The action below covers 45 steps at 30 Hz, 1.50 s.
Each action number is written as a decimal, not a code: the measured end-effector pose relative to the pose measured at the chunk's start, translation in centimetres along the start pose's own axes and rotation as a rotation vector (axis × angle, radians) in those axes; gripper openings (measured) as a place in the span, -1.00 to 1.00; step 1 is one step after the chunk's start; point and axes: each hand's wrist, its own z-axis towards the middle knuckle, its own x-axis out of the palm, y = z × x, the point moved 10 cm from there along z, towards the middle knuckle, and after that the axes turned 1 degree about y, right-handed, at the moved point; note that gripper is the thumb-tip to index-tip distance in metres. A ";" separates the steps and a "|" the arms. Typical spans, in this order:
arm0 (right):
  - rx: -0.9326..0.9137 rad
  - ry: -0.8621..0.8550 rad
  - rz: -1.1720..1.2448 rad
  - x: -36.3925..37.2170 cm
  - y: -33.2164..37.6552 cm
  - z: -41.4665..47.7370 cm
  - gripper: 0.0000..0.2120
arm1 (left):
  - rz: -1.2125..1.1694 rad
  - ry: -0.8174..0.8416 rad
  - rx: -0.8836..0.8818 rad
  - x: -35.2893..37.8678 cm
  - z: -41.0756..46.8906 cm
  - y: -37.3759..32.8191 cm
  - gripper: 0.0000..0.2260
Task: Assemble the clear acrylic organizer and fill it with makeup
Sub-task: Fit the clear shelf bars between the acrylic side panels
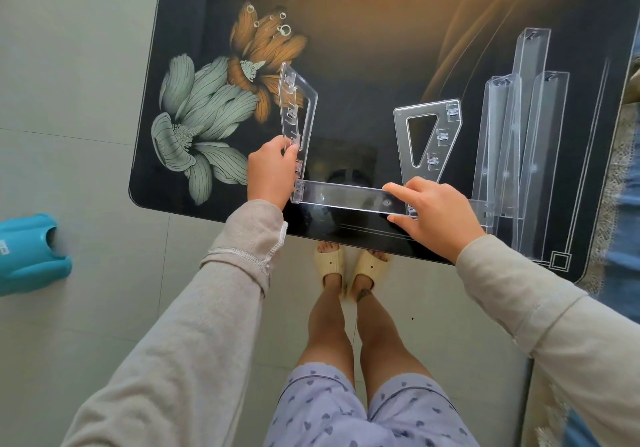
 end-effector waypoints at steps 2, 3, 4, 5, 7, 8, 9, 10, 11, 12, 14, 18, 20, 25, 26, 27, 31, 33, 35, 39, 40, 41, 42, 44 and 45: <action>0.002 0.020 -0.026 0.3 0.2 -0.1 -0.57 | 0.012 -0.009 0.002 -0.1 -0.2 -0.1 -0.77; 0.003 0.031 -0.037 0.5 0.2 -0.1 -0.57 | 0.021 -0.010 0.006 -0.2 -0.3 -0.2 -0.77; 0.002 0.038 -0.048 0.6 0.2 -0.1 -0.56 | 0.021 -0.006 0.009 -0.1 -0.4 -0.2 -0.77; 0.000 0.041 -0.060 0.7 0.3 -0.1 -0.56 | 0.011 0.009 0.011 0.0 -0.5 -0.2 -0.77; 0.006 0.046 -0.074 0.8 0.3 -0.2 -0.55 | -0.015 0.071 0.001 0.6 -0.8 0.2 -0.77; 0.011 0.050 -0.074 0.9 0.3 -0.2 -0.55 | -0.015 0.107 -0.013 1.0 -1.1 0.5 -0.77; 0.015 0.056 -0.073 1.0 0.3 -0.3 -0.55 | -0.006 0.133 -0.027 1.3 -1.3 0.9 -0.76; 0.019 0.062 -0.072 1.2 0.4 -0.3 -0.55 | 0.007 0.146 -0.036 1.5 -1.5 1.3 -0.75; 0.023 0.068 -0.073 1.3 0.4 -0.4 -0.55 | 0.022 0.147 -0.043 1.5 -1.8 1.7 -0.76; 0.027 0.074 -0.075 1.4 0.4 -0.4 -0.55 | 0.036 0.146 -0.050 1.7 -2.1 2.1 -0.77; 0.035 0.084 -0.078 1.6 0.5 -0.6 -0.56 | 0.053 0.142 -0.070 2.0 -2.7 3.0 -0.80; 0.081 0.093 -0.059 2.3 0.8 -0.7 -0.58 | 0.110 0.069 -0.068 2.1 -3.2 3.5 -0.79; 0.124 0.098 -0.032 2.7 1.1 -0.4 -0.60 | 0.176 0.027 -0.059 1.7 -3.2 3.4 -0.78; 0.144 0.053 -0.008 3.4 2.1 -0.4 -0.59 | 0.231 -0.035 -0.072 0.9 -3.1 3.9 -0.75; 0.140 0.045 -0.017 3.5 2.1 -0.4 -0.60 | 0.236 -0.041 -0.069 0.9 -3.2 4.0 -0.75; 0.140 0.038 -0.022 3.6 2.1 -0.3 -0.60 | 0.240 -0.047 -0.063 0.9 -3.3 3.9 -0.75; 0.161 0.024 0.007 3.8 1.9 -0.3 -0.59 | 0.194 -0.095 -0.058 0.9 -3.8 3.9 -0.70; 0.160 0.015 0.050 3.6 1.9 -0.6 -0.54 | 0.140 -0.144 -0.081 0.8 -4.6 3.9 -0.58; 0.160 -0.026 0.126 2.7 1.4 -1.2 -0.51 | 0.196 -0.236 -0.049 0.4 -6.0 2.6 -0.51; 0.323 -0.242 0.380 -0.5 -2.2 -3.1 -0.64 | 0.285 -0.371 0.305 1.4 -9.7 -3.6 -0.58; 0.409 -0.289 0.468 -1.1 -3.7 -3.6 -0.67 | 0.306 -0.359 0.416 2.5 -10.3 -5.5 -0.61; 0.501 -0.317 0.565 -1.3 -5.2 -3.9 -0.69 | 0.303 -0.313 0.496 3.8 -10.6 -7.1 -0.64; 0.597 -0.326 0.670 -1.2 -6.5 -4.0 -0.69 | 0.255 -0.223 0.514 5.5 -10.2 -8.3 -0.66; 0.778 -0.303 0.916 -0.3 -8.5 -3.8 -0.65 | 0.057 0.032 0.354 9.0 -8.5 -9.3 -0.67; 0.854 -0.294 1.051 0.3 -9.2 -3.6 -0.63 | -0.040 0.142 0.224 10.8 -7.6 -9.3 -0.66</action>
